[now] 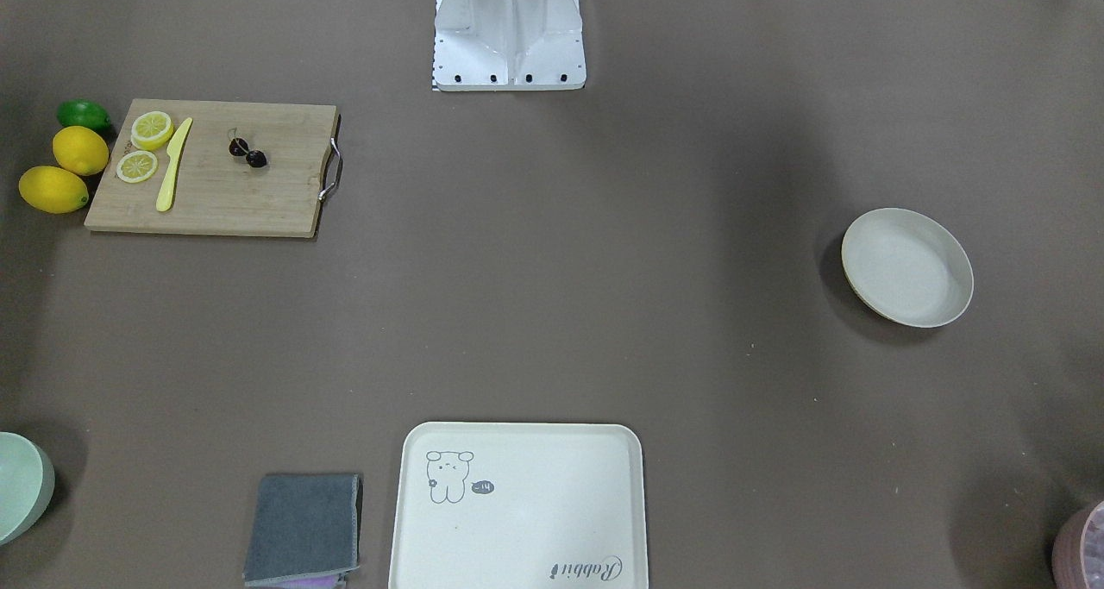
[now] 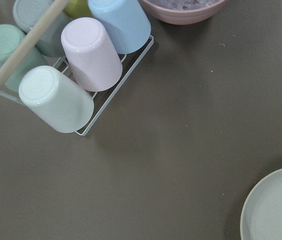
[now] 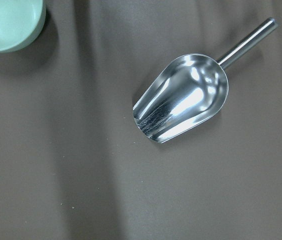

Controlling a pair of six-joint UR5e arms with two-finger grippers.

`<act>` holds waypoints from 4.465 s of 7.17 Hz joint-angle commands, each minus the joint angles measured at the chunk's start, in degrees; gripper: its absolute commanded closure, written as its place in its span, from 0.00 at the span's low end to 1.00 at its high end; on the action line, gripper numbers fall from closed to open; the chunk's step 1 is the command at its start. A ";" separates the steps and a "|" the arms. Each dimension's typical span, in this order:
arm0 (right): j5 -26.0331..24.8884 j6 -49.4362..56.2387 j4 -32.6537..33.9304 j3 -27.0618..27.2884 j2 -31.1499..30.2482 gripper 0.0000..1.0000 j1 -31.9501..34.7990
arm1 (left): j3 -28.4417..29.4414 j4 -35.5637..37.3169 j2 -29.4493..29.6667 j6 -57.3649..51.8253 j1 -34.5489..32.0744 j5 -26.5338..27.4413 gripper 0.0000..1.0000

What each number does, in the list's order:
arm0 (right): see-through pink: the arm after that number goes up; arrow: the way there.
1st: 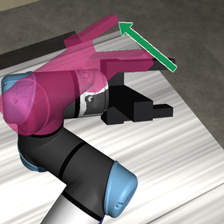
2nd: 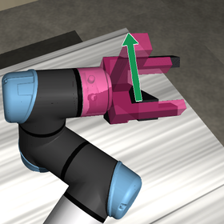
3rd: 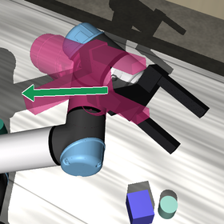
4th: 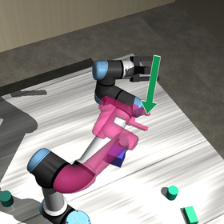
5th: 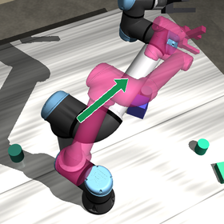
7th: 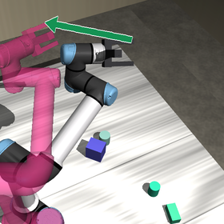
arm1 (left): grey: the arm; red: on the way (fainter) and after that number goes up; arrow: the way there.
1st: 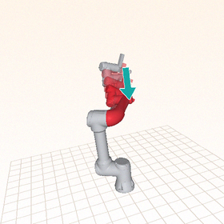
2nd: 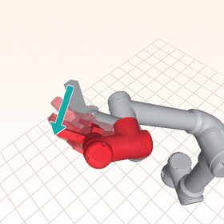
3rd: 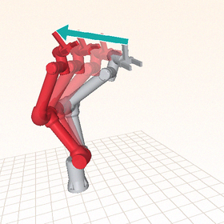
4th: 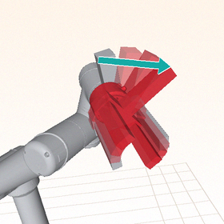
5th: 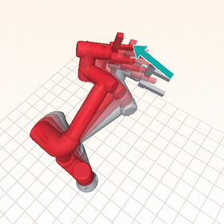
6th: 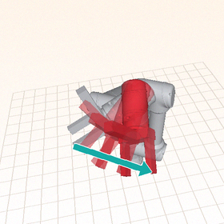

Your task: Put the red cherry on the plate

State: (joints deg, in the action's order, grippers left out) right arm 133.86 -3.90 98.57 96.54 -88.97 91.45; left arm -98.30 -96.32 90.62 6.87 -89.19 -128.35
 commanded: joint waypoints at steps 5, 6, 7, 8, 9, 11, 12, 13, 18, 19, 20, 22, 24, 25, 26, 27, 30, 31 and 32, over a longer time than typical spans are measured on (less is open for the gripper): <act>0.18 0.03 -0.04 0.14 -0.06 0.00 0.04 | -1.10 0.08 -0.89 0.07 -0.10 0.03 0.02; 0.18 0.03 -0.04 0.14 -0.06 0.00 0.04 | -1.10 0.08 -0.89 0.07 -0.10 0.03 0.02; 0.18 0.03 -0.04 0.31 -0.06 0.00 0.04 | -1.10 0.17 -0.89 0.07 -0.10 0.03 0.02; 0.18 0.03 -0.04 0.40 -0.06 0.00 -0.04 | -1.01 0.17 -0.89 0.07 -0.10 -0.06 0.02; 0.18 0.03 -0.04 0.40 -0.15 0.00 0.04 | -0.93 0.17 -0.89 0.16 -0.02 -0.06 0.02; 0.18 0.03 -0.04 0.40 -0.15 0.00 0.04 | -0.93 0.17 -0.89 0.16 -0.02 -0.06 0.02; 0.18 0.03 -0.13 0.40 -0.15 0.00 0.04 | -0.93 0.17 -0.89 0.16 -0.02 -0.06 0.02; 0.18 0.03 -0.13 0.40 -0.15 0.00 -0.04 | -0.84 0.17 -0.89 0.16 -0.02 -0.06 0.02; 0.18 0.03 -0.13 0.67 -0.15 0.00 0.04 | -0.75 0.17 -0.89 0.16 0.07 -0.06 0.02; 0.18 0.03 -0.13 0.58 -0.07 0.00 0.04 | -0.58 0.09 -0.89 0.25 0.25 -0.14 0.02; 0.18 0.03 -0.13 0.58 -0.06 0.00 -0.04 | -0.66 0.17 -0.89 0.33 0.33 -0.23 0.02; 0.18 0.03 -0.13 0.67 0.02 0.00 -0.05 | -0.40 -1.57 -0.89 0.16 0.94 -8.42 0.02; 0.18 -0.06 -0.13 1.28 -0.06 0.00 0.04 | 10.00 -17.31 0.79 2.60 6.82 -10.16 0.02; 0.09 0.03 -0.13 1.20 -0.06 0.00 0.04 | 16.85 -26.89 0.78 7.84 9.28 -12.34 0.02; 0.09 0.03 -0.13 1.37 0.02 0.00 0.04 | 21.61 -35.25 1.22 11.11 13.91 -12.19 0.02; 0.09 0.03 -0.13 1.46 -0.06 0.00 0.04 | 23.23 -40.38 1.22 15.76 15.61 -12.19 0.02; 0.00 -0.06 -0.83 1.37 -0.15 0.00 0.04 | 24.39 -41.93 1.40 19.67 21.68 -12.10 0.02; 0.09 -0.06 -0.83 1.46 -0.15 0.00 0.04 | 24.56 -41.93 1.40 19.58 22.22 -12.18 0.02; 0.09 -0.06 -0.83 1.46 -0.24 0.00 0.04 | 25.26 -41.93 1.40 19.58 22.22 -12.19 0.03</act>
State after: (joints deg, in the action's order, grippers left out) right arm 133.92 -3.95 97.75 97.95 -89.12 91.49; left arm -73.70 -138.19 91.99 26.37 -67.46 -140.51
